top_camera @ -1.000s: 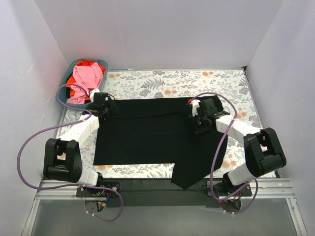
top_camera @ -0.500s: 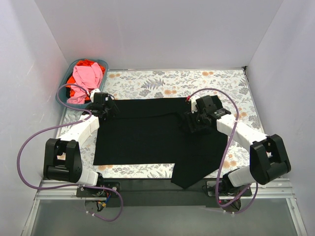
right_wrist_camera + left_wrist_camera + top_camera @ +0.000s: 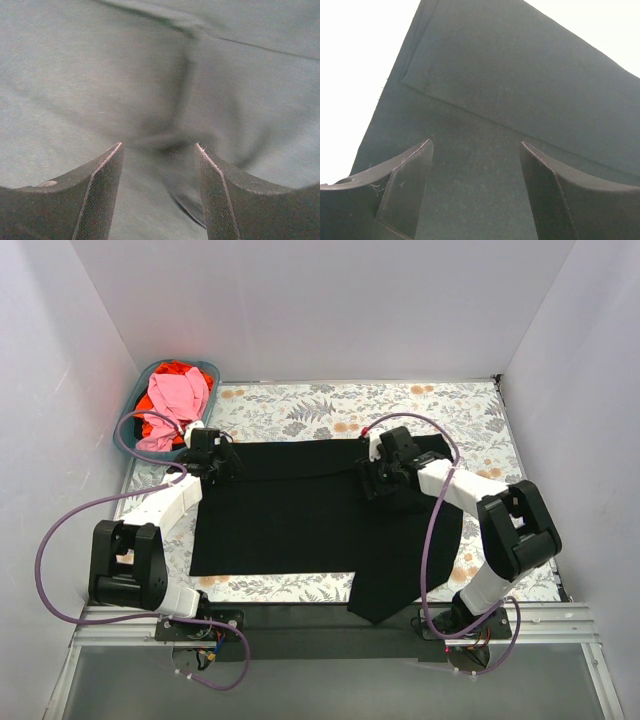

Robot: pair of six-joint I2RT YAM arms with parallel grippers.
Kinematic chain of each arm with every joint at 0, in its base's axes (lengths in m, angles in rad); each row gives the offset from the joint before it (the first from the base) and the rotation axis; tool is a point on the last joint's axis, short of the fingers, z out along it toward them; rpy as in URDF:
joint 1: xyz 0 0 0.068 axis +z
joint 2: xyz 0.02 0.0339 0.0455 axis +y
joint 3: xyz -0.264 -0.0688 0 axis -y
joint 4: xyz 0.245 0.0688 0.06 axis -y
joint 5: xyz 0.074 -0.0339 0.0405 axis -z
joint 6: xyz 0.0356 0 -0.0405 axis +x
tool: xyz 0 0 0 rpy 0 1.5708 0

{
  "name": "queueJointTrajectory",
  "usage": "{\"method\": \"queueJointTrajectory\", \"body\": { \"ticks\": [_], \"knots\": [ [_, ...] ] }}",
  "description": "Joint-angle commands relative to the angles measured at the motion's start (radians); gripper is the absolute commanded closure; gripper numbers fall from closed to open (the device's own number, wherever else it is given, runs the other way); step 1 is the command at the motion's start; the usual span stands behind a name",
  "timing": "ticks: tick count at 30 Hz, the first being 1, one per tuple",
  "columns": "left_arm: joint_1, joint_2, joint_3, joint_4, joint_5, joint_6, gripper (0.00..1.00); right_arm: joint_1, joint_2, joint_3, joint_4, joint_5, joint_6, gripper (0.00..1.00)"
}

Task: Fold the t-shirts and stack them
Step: Fold the tshirt

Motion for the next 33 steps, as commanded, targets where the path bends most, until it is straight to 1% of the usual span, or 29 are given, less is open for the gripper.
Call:
{"method": "queueJointTrajectory", "body": {
  "ticks": [1,3,4,7,8,9,11,12,13,14,15,16,17,18,19,23,24,26,27,28,31,33],
  "knots": [
    [-0.004,-0.001,0.024,0.012,0.019,0.006,0.31,0.063,0.035,0.05,0.046,-0.066,-0.026,0.35],
    [-0.004,0.004,0.024,0.013,0.036,0.009,0.31,0.097,0.052,0.056,0.04,-0.098,-0.045,0.35],
    [-0.004,0.004,0.025,0.015,0.042,0.012,0.31,0.102,0.06,0.071,0.026,-0.15,-0.046,0.35],
    [-0.019,-0.008,0.021,0.016,0.067,0.021,0.31,0.112,0.042,0.081,-0.073,-0.166,-0.077,0.35],
    [-0.028,-0.017,0.014,0.027,0.073,0.024,0.31,0.111,0.022,0.072,-0.089,-0.149,-0.079,0.35],
    [-0.054,-0.025,0.01,0.033,0.096,0.027,0.31,0.111,-0.038,0.056,-0.106,-0.076,-0.076,0.35],
    [-0.097,-0.042,0.004,0.038,0.111,0.023,0.31,0.091,-0.112,-0.002,-0.11,0.004,-0.057,0.35],
    [-0.146,-0.044,0.007,0.038,0.121,0.006,0.31,0.071,-0.185,-0.022,-0.115,0.074,-0.024,0.35],
    [-0.168,-0.044,0.011,0.038,0.159,-0.014,0.31,0.048,-0.219,-0.04,-0.12,0.104,0.001,0.36],
    [-0.189,-0.041,0.024,0.041,0.189,-0.035,0.31,-0.017,-0.248,-0.08,-0.126,0.118,0.027,0.36],
    [-0.232,-0.036,0.03,0.05,0.209,-0.081,0.31,-0.054,-0.303,-0.097,-0.135,0.165,0.088,0.36],
    [-0.254,-0.031,0.036,0.074,0.264,-0.101,0.31,-0.129,-0.327,-0.119,-0.135,0.163,0.11,0.36],
    [-0.275,-0.005,0.051,0.09,0.275,-0.117,0.31,-0.165,-0.348,-0.154,-0.135,0.155,0.136,0.36],
    [-0.323,0.011,0.068,0.102,0.282,-0.141,0.31,-0.197,-0.374,-0.171,-0.133,0.143,0.176,0.36],
    [-0.344,0.036,0.085,0.116,0.301,-0.152,0.31,-0.252,-0.385,-0.182,-0.133,0.137,0.196,0.36],
    [-0.424,0.174,0.194,0.131,0.325,-0.18,0.31,-0.346,-0.402,-0.223,-0.115,0.13,0.262,0.36],
    [-0.452,0.232,0.232,0.136,0.32,-0.181,0.31,-0.363,-0.403,-0.24,-0.103,0.114,0.277,0.36],
    [-0.469,0.289,0.273,0.145,0.331,-0.187,0.31,-0.412,-0.402,-0.261,-0.043,0.06,0.3,0.37],
    [-0.489,0.315,0.292,0.148,0.334,-0.19,0.31,-0.423,-0.394,-0.268,-0.025,0.02,0.303,0.39],
    [-0.498,0.372,0.33,0.154,0.341,-0.192,0.31,-0.432,-0.385,-0.277,-0.011,-0.001,0.297,0.39],
    [-0.535,0.462,0.379,0.159,0.358,-0.189,0.32,-0.435,-0.342,-0.286,0.043,-0.058,0.279,0.4],
    [-0.561,0.498,0.419,0.167,0.369,-0.178,0.32,-0.435,-0.324,-0.297,0.08,-0.089,0.261,0.41]
  ]
}}
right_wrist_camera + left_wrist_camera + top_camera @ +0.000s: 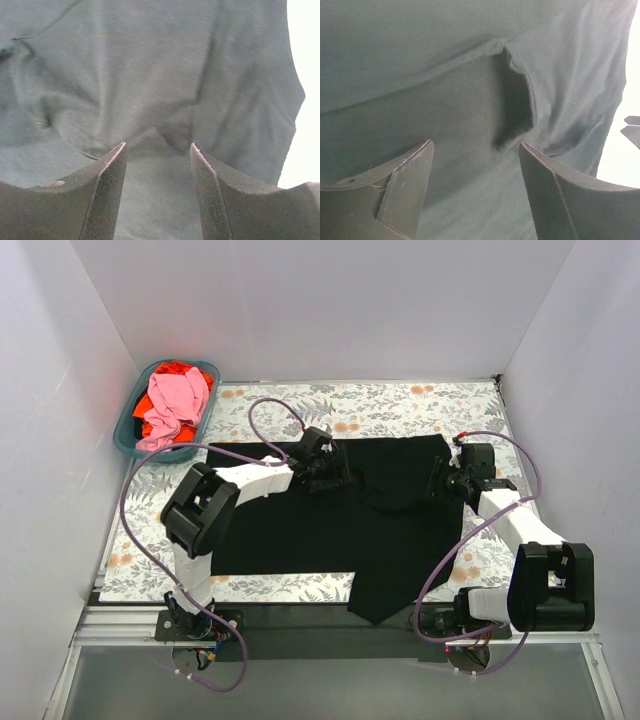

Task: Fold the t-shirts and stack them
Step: Fold the tshirt

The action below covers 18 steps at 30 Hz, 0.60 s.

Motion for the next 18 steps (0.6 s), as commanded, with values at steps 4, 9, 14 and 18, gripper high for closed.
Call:
{"method": "queueJointTrajectory", "body": {
  "ticks": [4,9,14,18],
  "knots": [
    [-0.058,0.08,0.105,0.031,0.049,0.022,0.37,-0.009,0.037,-0.041,0.136,-0.089,-0.031,0.41],
    [-0.081,0.135,0.142,0.037,0.058,0.034,0.44,-0.013,0.074,-0.068,0.171,-0.123,-0.049,0.42],
    [-0.101,0.164,0.159,0.039,0.075,0.037,0.5,-0.013,0.085,-0.081,0.194,-0.142,-0.071,0.44],
    [-0.121,0.174,0.163,0.042,0.072,0.039,0.64,-0.013,0.086,-0.085,0.2,-0.146,-0.077,0.46]
  ]
}}
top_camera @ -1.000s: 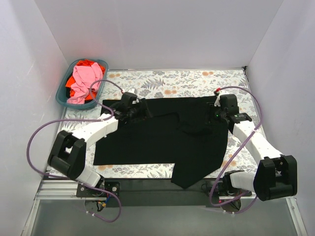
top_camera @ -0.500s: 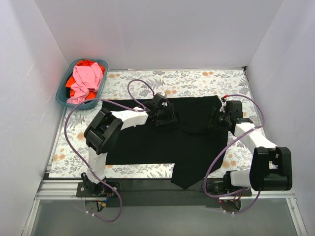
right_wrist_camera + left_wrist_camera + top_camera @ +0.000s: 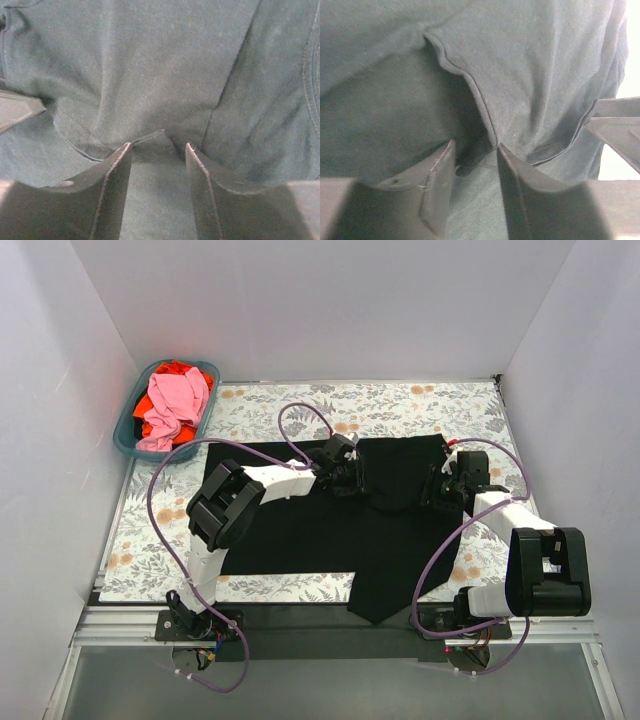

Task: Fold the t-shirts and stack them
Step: Fold the tshirt

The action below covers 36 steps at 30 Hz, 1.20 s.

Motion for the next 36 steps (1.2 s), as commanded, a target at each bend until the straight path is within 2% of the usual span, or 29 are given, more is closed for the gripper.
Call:
{"method": "queueJointTrajectory", "body": {
  "ticks": [1,2,3,5,6,7,9,10,19,25,28,29,31,32,33,34,35,36],
  "knots": [
    [-0.023,-0.005,0.025,-0.002,0.013,0.013,0.68,-0.006,0.002,-0.008,0.052,-0.025,-0.023,0.48],
    [-0.025,-0.008,0.025,-0.002,0.013,0.011,0.72,-0.006,0.002,-0.01,0.053,-0.023,-0.021,0.5],
    [-0.027,-0.008,0.025,-0.002,0.01,0.011,0.81,-0.005,0.001,-0.01,0.053,-0.019,-0.023,0.54],
    [-0.028,-0.02,0.015,-0.002,0.007,0.004,0.91,-0.006,-0.002,-0.014,0.051,-0.011,-0.02,0.62],
    [-0.028,-0.025,0.012,-0.002,0.005,-0.002,0.95,-0.006,-0.011,-0.017,0.049,-0.003,-0.018,0.75],
    [-0.028,-0.031,0.007,-0.003,0.004,-0.007,1.0,-0.006,-0.016,-0.021,0.048,-0.003,-0.02,0.81],
    [-0.028,-0.052,-0.007,-0.003,0.007,-0.03,1.0,-0.008,-0.045,-0.031,0.042,-0.002,-0.011,0.95],
    [-0.028,-0.062,-0.011,-0.002,0.016,-0.038,1.0,-0.006,-0.059,-0.036,0.031,0.0,-0.006,0.98],
    [-0.028,-0.138,-0.048,-0.054,0.024,-0.15,1.0,-0.008,-0.252,-0.071,-0.026,0.131,0.02,0.99],
    [-0.028,-0.141,-0.074,-0.092,0.047,-0.197,1.0,-0.008,-0.291,-0.114,-0.041,0.167,0.046,0.99],
    [-0.028,-0.137,-0.093,-0.097,0.045,-0.214,0.96,-0.008,-0.292,-0.145,-0.049,0.172,0.072,0.99],
    [-0.028,-0.126,-0.1,-0.099,0.051,-0.217,0.96,-0.008,-0.288,-0.151,-0.05,0.167,0.077,0.97],
    [-0.028,-0.118,-0.106,-0.1,0.076,-0.226,0.9,-0.008,-0.283,-0.159,-0.061,0.147,0.095,0.83],
    [-0.028,-0.121,-0.113,-0.1,0.08,-0.231,0.77,-0.006,-0.28,-0.157,-0.066,0.144,0.098,0.78],
    [-0.028,-0.129,-0.117,-0.102,0.081,-0.234,0.72,-0.006,-0.281,-0.15,-0.072,0.145,0.106,0.66],
    [-0.028,-0.14,-0.12,-0.099,0.073,-0.228,0.6,-0.008,-0.283,-0.142,-0.076,0.147,0.104,0.61],
    [-0.028,-0.172,-0.122,-0.1,0.062,-0.225,0.54,-0.008,-0.287,-0.114,-0.076,0.15,0.106,0.52],
    [-0.027,-0.19,-0.122,-0.1,0.045,-0.216,0.49,-0.008,-0.287,-0.097,-0.076,0.161,0.104,0.48]
  ]
}}
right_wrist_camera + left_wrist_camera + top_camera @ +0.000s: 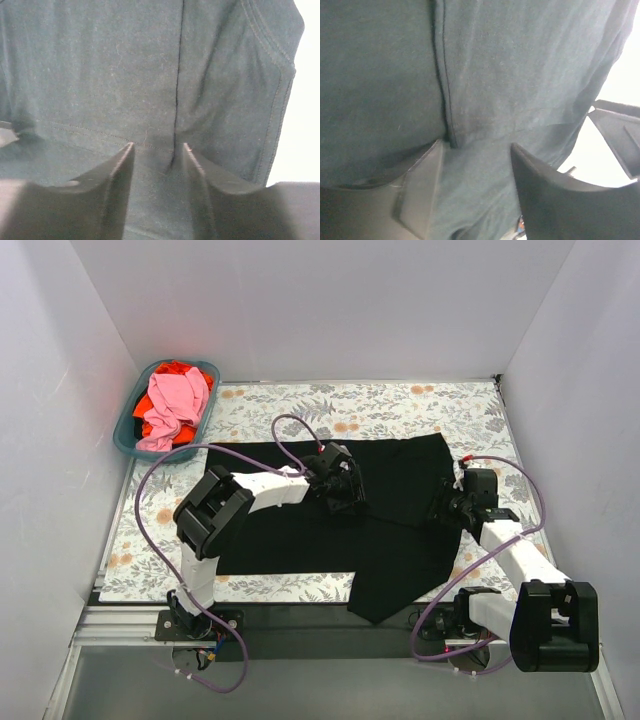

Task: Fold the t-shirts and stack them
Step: Fold the tshirt

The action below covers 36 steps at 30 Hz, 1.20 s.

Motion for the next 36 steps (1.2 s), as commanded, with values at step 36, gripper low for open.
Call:
{"method": "queueJointTrajectory", "body": {
  "ticks": [36],
  "knots": [
    [0.665,-0.059,-0.028,-0.063,-0.573,0.53,0.52,-0.215,0.966,0.843,0.364,-0.377,-0.015,0.53]
  ]
}}
